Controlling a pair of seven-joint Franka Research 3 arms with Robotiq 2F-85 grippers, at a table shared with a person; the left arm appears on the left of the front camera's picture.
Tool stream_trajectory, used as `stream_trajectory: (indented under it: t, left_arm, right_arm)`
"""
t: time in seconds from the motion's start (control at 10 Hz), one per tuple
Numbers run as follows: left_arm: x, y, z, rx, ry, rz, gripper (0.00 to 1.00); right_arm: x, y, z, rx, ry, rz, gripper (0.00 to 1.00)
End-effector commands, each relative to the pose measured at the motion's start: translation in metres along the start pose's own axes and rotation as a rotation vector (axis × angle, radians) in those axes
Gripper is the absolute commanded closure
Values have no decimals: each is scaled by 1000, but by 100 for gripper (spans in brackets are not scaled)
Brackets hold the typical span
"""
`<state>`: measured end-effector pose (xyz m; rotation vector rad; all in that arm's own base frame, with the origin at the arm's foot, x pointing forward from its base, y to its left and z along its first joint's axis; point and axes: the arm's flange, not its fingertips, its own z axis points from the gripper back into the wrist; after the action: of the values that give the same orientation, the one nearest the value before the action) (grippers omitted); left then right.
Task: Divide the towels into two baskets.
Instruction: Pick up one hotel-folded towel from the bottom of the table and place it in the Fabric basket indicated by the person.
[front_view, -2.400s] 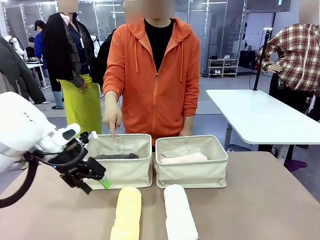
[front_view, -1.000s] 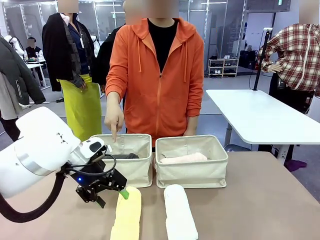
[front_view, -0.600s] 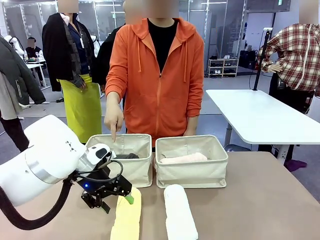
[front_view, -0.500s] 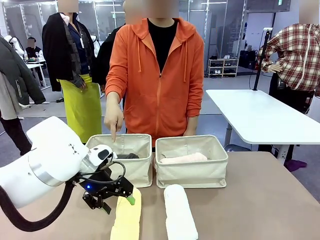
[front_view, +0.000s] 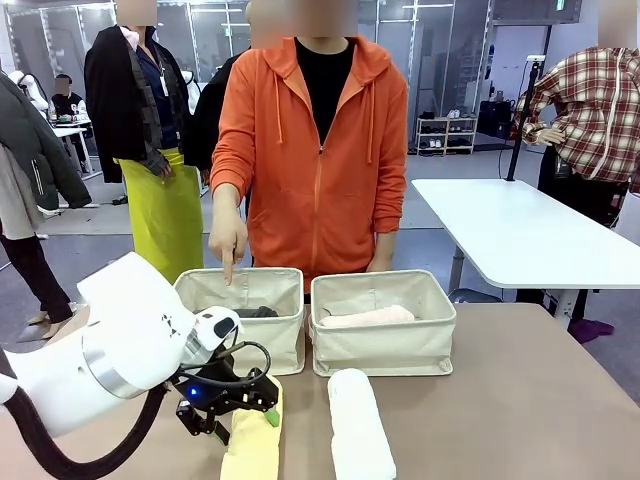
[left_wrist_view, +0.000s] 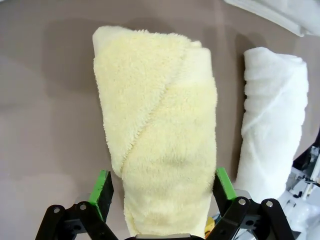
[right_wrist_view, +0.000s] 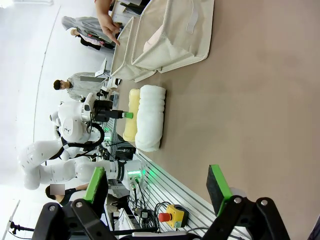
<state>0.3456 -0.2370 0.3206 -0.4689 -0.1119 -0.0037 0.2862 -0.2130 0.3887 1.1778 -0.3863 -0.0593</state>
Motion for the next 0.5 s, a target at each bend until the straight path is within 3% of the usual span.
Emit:
stream_trajectory:
  t: [0.0, 0.1, 0.4]
  left_arm:
    - [-9, 0, -6, 34, -8, 21, 0]
    - [-9, 0, -8, 25, -5, 17, 0]
    - [-9, -2, -13, 25, 2, 10, 27]
  right_arm:
    - [1, 3, 0, 6, -1, 7, 0]
    - [1, 3, 0, 6, -1, 7, 0]
    - [1, 3, 0, 6, -1, 7, 0]
